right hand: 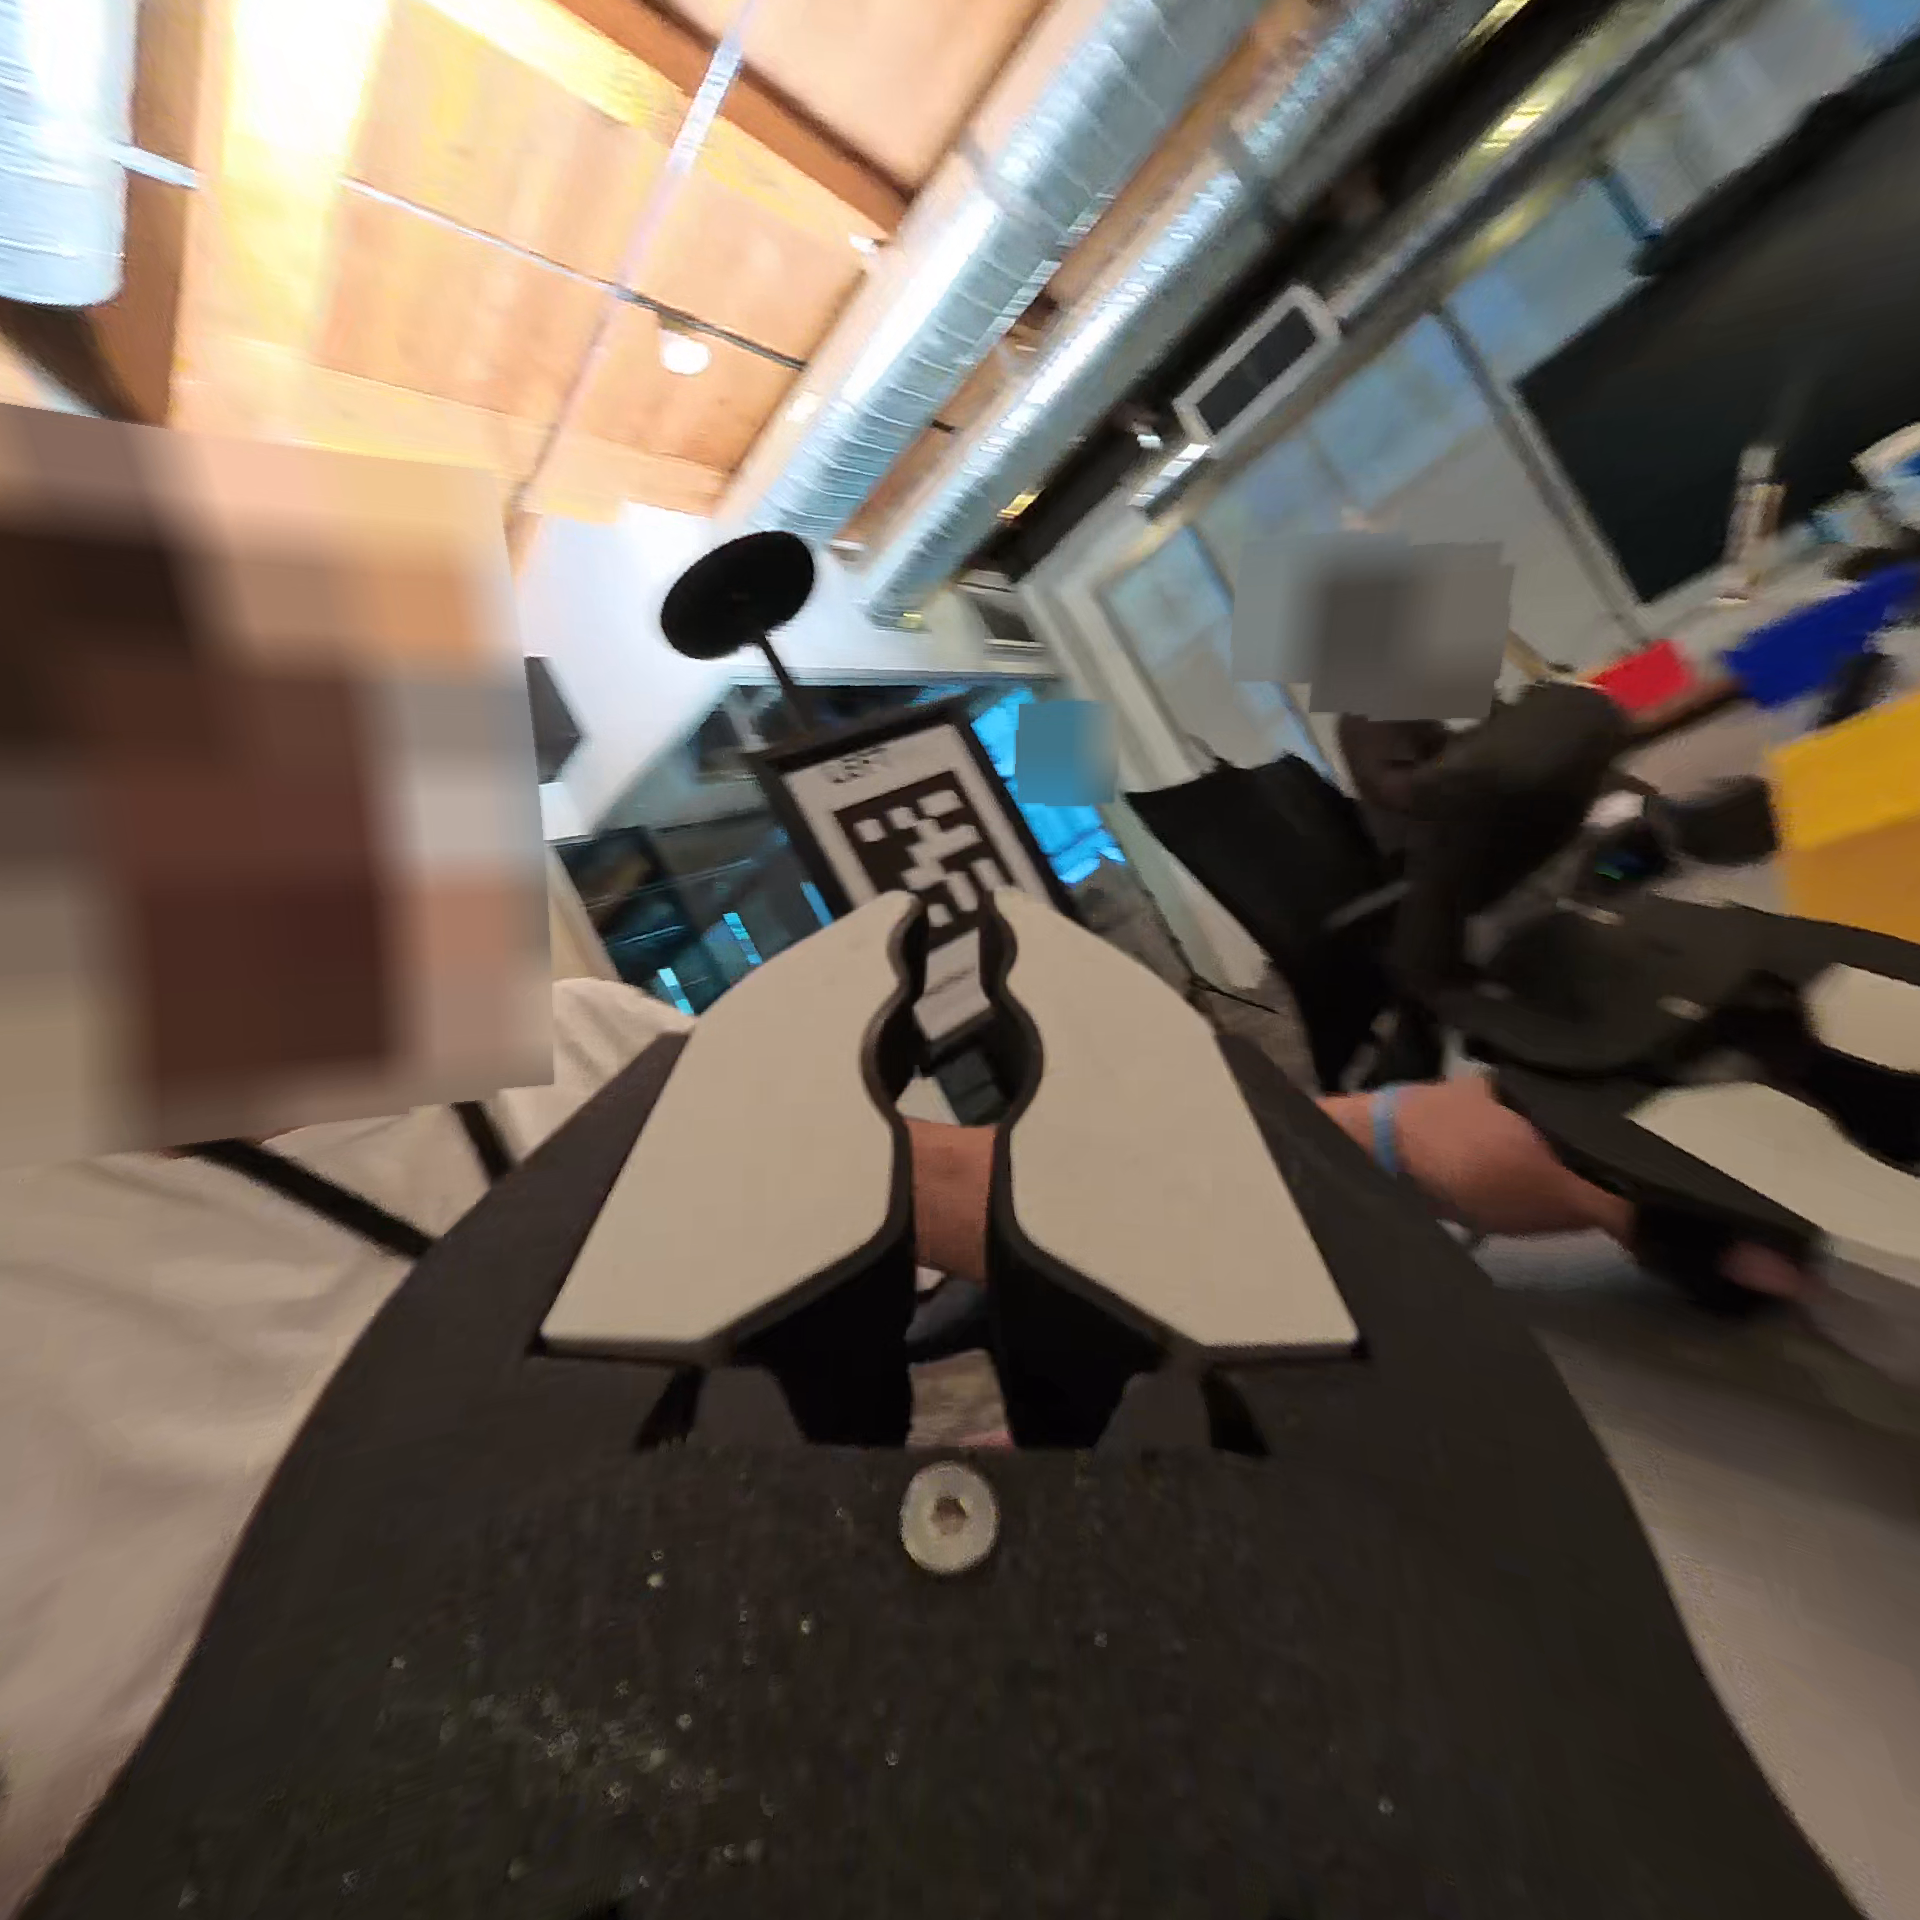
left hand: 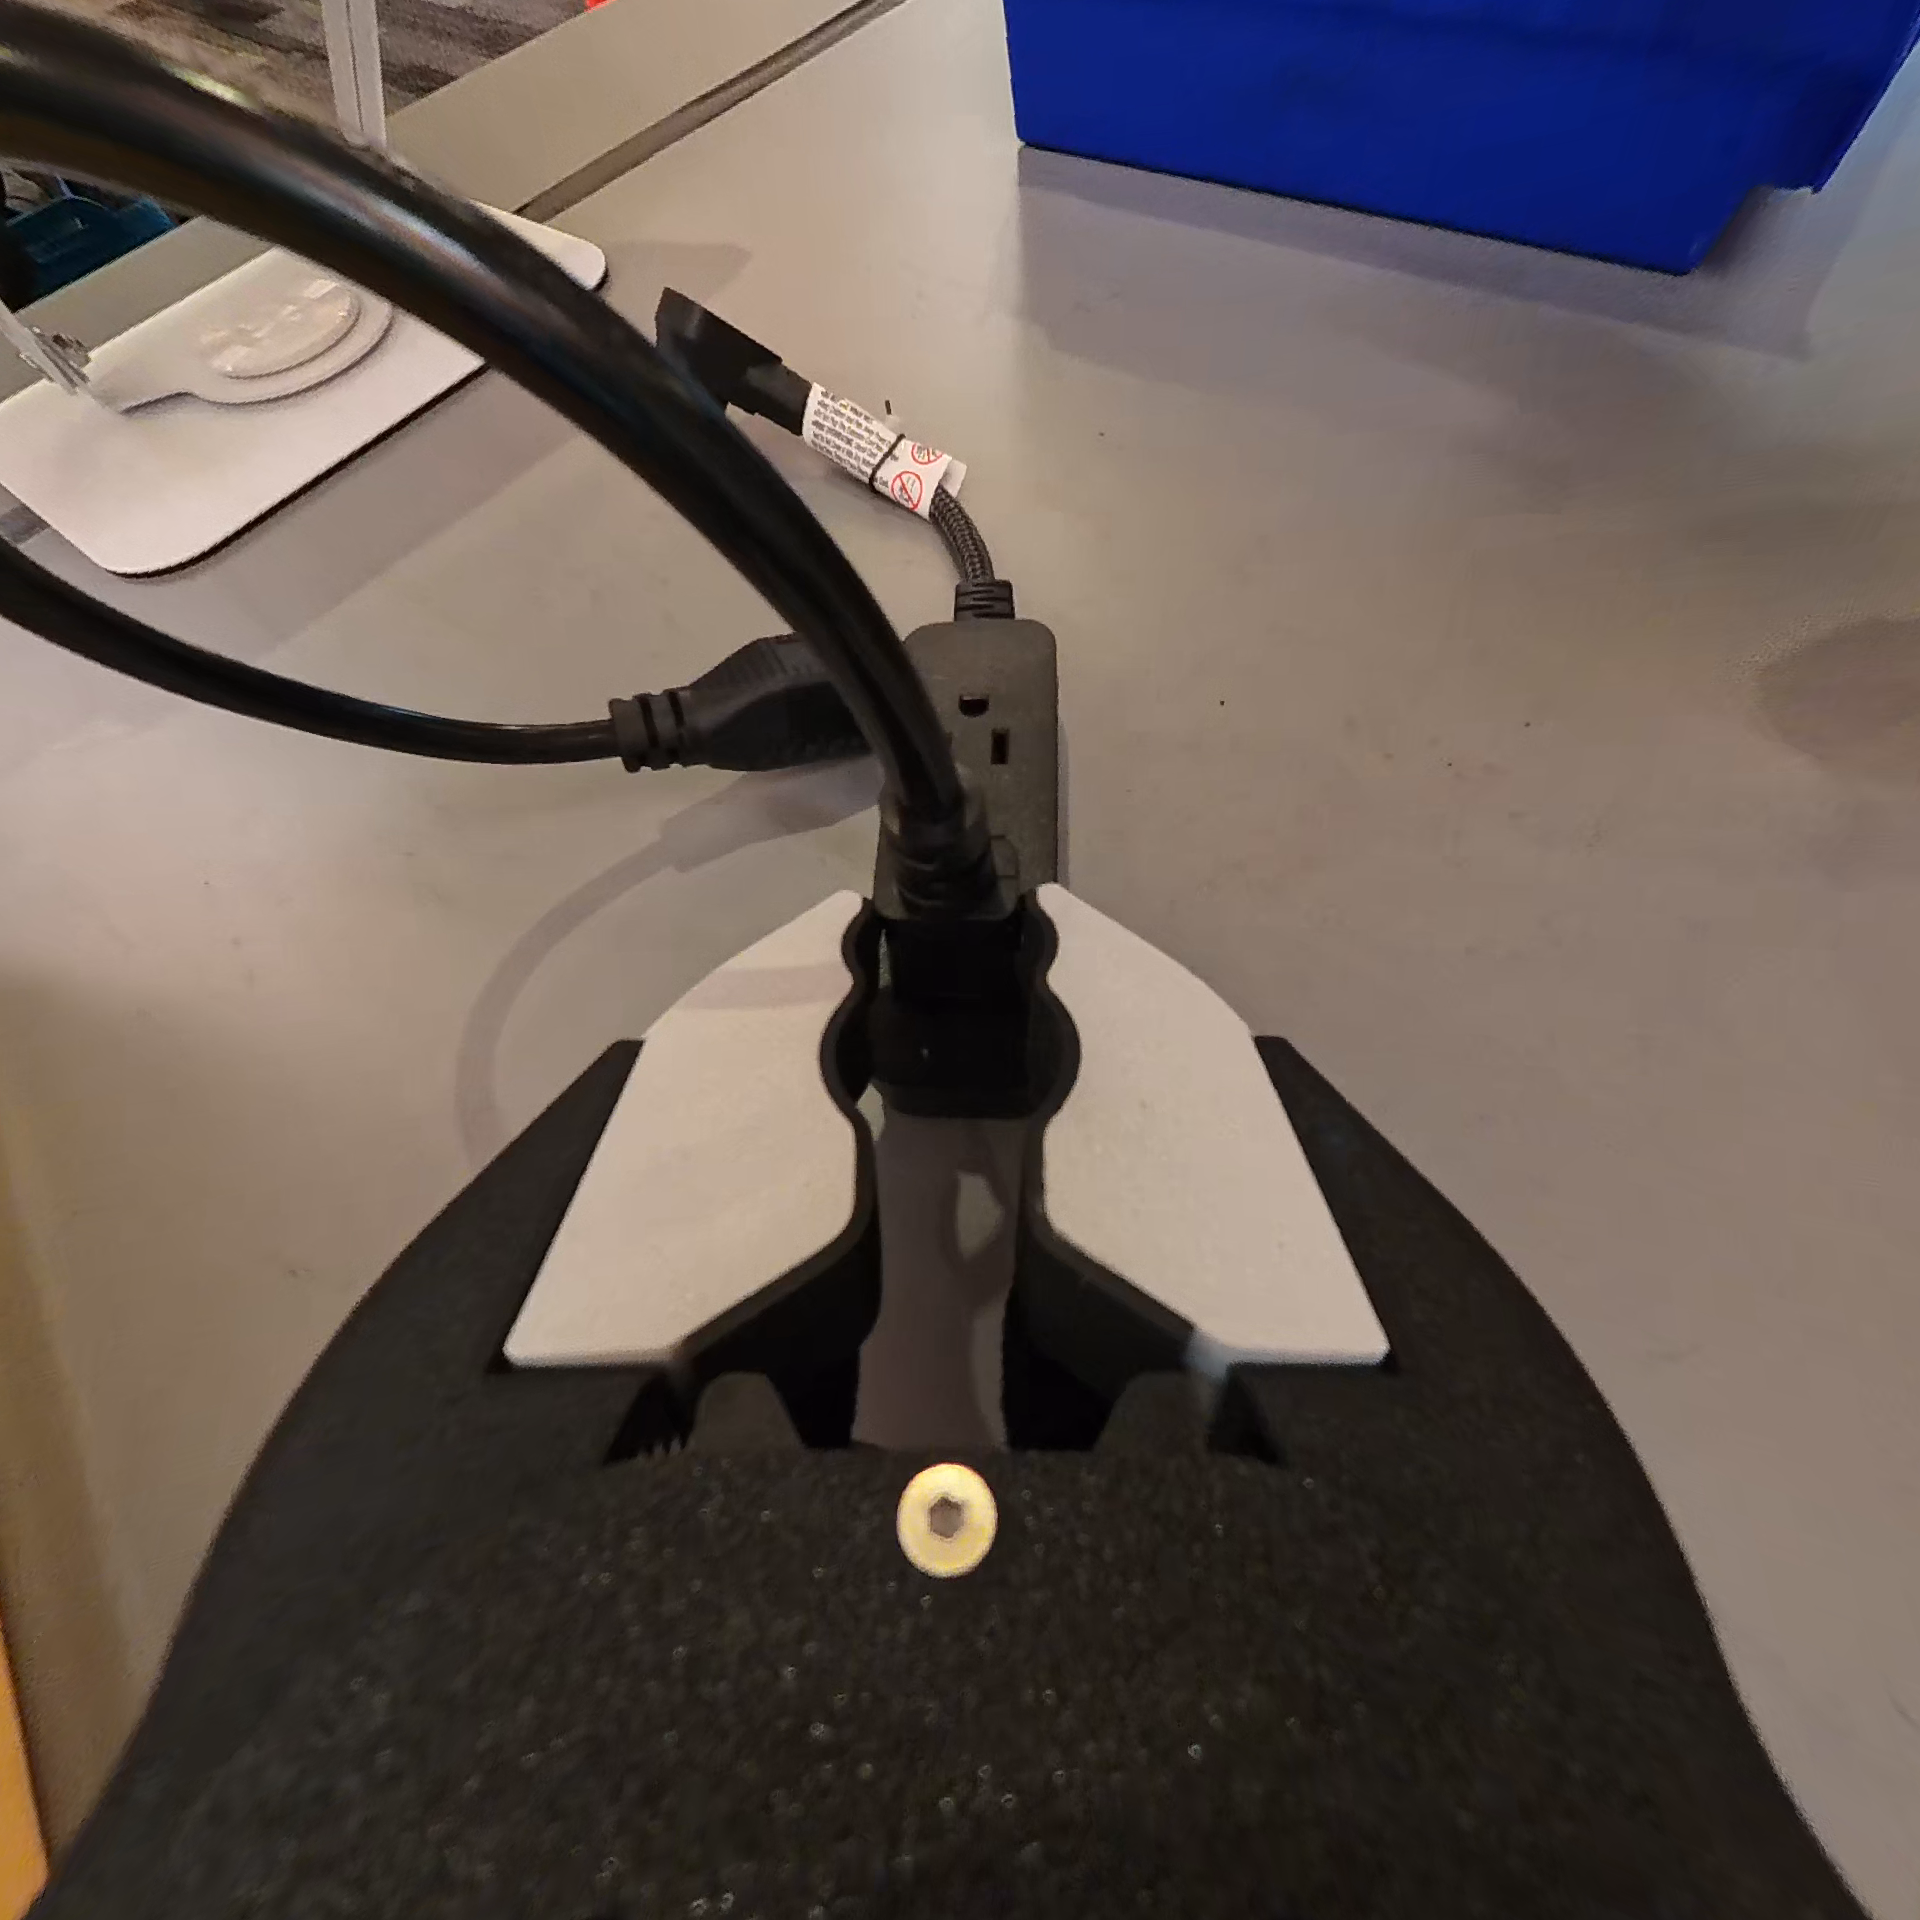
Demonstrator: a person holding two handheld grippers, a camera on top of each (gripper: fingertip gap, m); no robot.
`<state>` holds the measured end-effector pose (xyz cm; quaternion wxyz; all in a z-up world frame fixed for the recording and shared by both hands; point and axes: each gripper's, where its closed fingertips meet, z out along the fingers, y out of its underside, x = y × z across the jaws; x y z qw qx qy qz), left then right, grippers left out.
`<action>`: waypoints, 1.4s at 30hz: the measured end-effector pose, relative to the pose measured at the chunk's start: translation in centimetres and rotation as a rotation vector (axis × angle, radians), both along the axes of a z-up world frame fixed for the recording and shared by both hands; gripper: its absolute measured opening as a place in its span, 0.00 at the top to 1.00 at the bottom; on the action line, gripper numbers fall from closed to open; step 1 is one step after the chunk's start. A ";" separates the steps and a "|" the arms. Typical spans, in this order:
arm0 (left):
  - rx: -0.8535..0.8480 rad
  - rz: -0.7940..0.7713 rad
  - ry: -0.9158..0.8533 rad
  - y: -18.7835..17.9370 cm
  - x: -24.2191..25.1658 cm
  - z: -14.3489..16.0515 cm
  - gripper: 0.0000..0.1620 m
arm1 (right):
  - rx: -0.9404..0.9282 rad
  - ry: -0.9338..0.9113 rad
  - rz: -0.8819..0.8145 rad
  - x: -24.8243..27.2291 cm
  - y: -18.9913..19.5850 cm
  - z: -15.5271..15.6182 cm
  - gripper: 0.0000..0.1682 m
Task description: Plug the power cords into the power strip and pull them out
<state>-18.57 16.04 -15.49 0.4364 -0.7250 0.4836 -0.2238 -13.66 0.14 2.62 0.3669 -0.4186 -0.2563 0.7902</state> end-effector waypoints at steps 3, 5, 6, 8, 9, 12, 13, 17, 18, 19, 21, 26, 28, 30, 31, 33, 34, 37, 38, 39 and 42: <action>0.004 -0.003 -0.002 0.0 0.0 0.0 0.85 | 0.049 0.025 0.090 -0.2 -2.3 1.2 0.88; 0.004 -0.003 -0.002 0.0 0.0 0.0 0.85 | 0.060 0.040 0.159 -0.4 -3.6 1.4 0.84; 0.005 -0.003 -0.001 0.0 0.0 0.0 0.85 | 0.061 0.076 0.190 -0.2 -4.1 1.7 0.87; 0.008 -0.003 0.000 0.0 0.0 0.0 0.85 | 0.053 0.133 0.237 0.1 -4.4 2.1 0.93; 0.011 -0.004 -0.001 0.0 0.0 0.0 0.85 | 0.046 0.148 0.255 0.2 -4.4 2.2 0.92; 0.011 -0.005 -0.001 0.0 0.0 0.0 0.85 | 0.037 0.179 0.313 0.6 -4.9 2.2 0.84; 0.011 -0.004 0.000 0.0 0.0 0.0 0.85 | 0.034 0.166 0.340 0.4 -5.2 2.1 0.81; 0.015 -0.007 -0.003 0.1 0.0 0.0 0.85 | 0.040 0.158 0.397 0.1 -6.3 2.1 0.76; 0.014 -0.007 -0.004 0.1 0.0 0.0 0.85 | 0.038 0.159 0.401 0.0 -6.4 2.2 0.75; 0.013 -0.007 -0.004 0.1 0.0 -0.1 0.85 | 0.045 0.156 0.403 -0.1 -6.5 2.3 0.75; 0.015 -0.005 -0.002 0.1 0.1 -0.1 0.85 | 0.045 0.157 0.407 -0.1 -6.6 2.3 0.76; 0.014 -0.005 0.001 0.1 0.0 -0.2 0.84 | 0.092 0.142 0.374 -0.2 -6.6 1.4 1.00; 0.016 0.000 0.007 0.1 0.0 -0.2 0.84 | 0.094 0.087 0.348 -0.8 -6.2 0.6 1.00; 0.023 -0.001 0.012 0.1 0.0 -0.2 0.84 | 0.073 -0.005 0.286 -2.0 -5.2 -0.7 1.00; 0.022 -0.003 0.010 0.1 0.0 -0.3 0.84 | 0.065 -0.073 0.232 -2.7 -4.4 -1.7 1.00; 0.008 -0.008 0.005 0.1 0.0 -0.3 0.85 | 0.053 -0.317 0.022 -4.7 -1.0 -5.1 1.00; -0.003 -0.006 0.003 0.1 0.0 -0.3 0.85 | 0.067 -0.496 -0.142 -5.3 1.7 -7.7 0.96; -0.045 -0.010 -0.014 0.1 0.1 -0.3 0.85 | 0.219 -1.099 -0.624 -2.2 10.0 -14.9 0.84; -0.046 -0.016 -0.016 0.0 0.1 -0.3 0.85 | 0.291 -1.279 -0.744 -0.4 12.1 -16.4 0.80; -0.048 -0.017 -0.014 -0.1 0.0 -0.3 0.85 | 0.366 -1.401 -0.811 0.7 13.5 -17.2 0.77; -0.076 -0.014 -0.021 -0.5 0.1 -0.2 0.85 | 0.551 -1.520 -0.741 -0.5 14.0 -19.5 0.69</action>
